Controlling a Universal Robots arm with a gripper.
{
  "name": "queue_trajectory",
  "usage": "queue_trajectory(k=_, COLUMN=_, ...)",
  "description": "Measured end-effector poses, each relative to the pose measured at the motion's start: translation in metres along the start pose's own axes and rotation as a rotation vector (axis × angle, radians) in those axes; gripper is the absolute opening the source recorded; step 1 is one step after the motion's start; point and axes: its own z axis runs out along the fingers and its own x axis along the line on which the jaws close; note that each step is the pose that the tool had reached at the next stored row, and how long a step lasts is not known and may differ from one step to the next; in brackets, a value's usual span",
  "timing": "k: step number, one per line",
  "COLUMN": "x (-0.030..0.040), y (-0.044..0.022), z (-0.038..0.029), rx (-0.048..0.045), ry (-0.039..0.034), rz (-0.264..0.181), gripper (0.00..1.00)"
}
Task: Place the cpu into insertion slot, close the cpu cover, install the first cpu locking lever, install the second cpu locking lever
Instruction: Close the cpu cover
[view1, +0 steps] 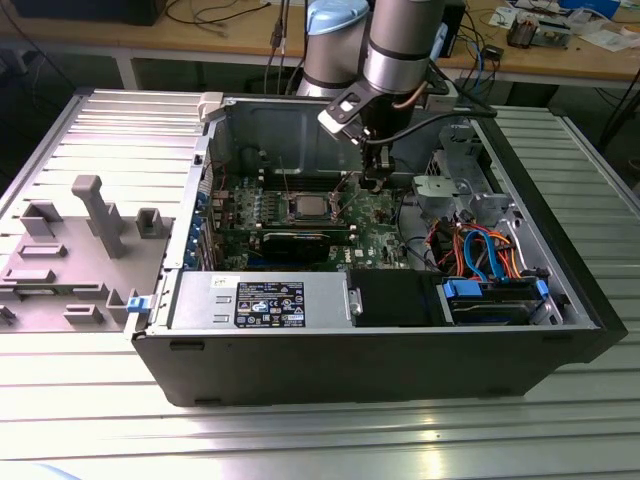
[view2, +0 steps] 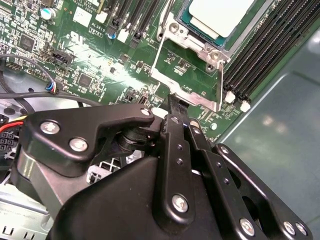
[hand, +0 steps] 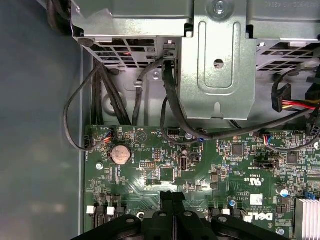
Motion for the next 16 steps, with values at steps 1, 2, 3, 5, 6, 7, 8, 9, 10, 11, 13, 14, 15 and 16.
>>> queue_trajectory(k=1, x=0.0, y=-0.0002, z=0.0, rx=0.0, ry=0.0, rz=0.0, gripper=0.11)
queue_trajectory(k=2, x=0.0, y=-0.0004, z=0.0, rx=0.0, ry=0.0, rz=0.0, gripper=0.11)
queue_trajectory(k=3, x=0.0, y=-0.0009, z=0.0, rx=0.0, ry=0.0, rz=0.0, gripper=0.11)
queue_trajectory(k=5, x=0.0, y=-0.0017, z=0.0, rx=0.0, ry=-0.0001, rz=0.0, gripper=0.11)
queue_trajectory(k=6, x=0.0, y=-0.0019, z=0.0, rx=0.0, ry=0.0, rz=0.0, gripper=0.11)
queue_trajectory(k=7, x=0.0, y=-0.0019, z=0.0, rx=0.0, ry=0.0, rz=0.0, gripper=0.11)
queue_trajectory(k=8, x=0.0, y=-0.0021, z=0.0, rx=0.0, ry=0.0, rz=0.0, gripper=0.11)
queue_trajectory(k=9, x=0.0, y=-0.0022, z=0.0, rx=0.0, ry=0.0, rz=0.0, gripper=0.11)
queue_trajectory(k=10, x=0.0001, y=-0.0022, z=0.0, rx=0.0, ry=0.0, rz=0.0, gripper=0.11)
queue_trajectory(k=11, x=0.0, y=-0.0023, z=0.0, rx=0.0, ry=0.0, rz=0.0, gripper=0.11)
queue_trajectory(k=13, x=0.0, y=-0.0026, z=0.0, rx=0.0, ry=-0.0001, rz=0.0, gripper=0.11)
queue_trajectory(k=14, x=0.0001, y=-0.0027, z=0.0, rx=0.0, ry=0.0, rz=0.0, gripper=0.11)
queue_trajectory(k=15, x=0.0001, y=-0.0035, z=0.0, rx=0.0, ry=0.0, rz=0.0, gripper=0.11)
queue_trajectory(k=16, x=0.0001, y=-0.0048, z=0.0001, rx=0.0, ry=0.0, rz=0.0, gripper=0.11)
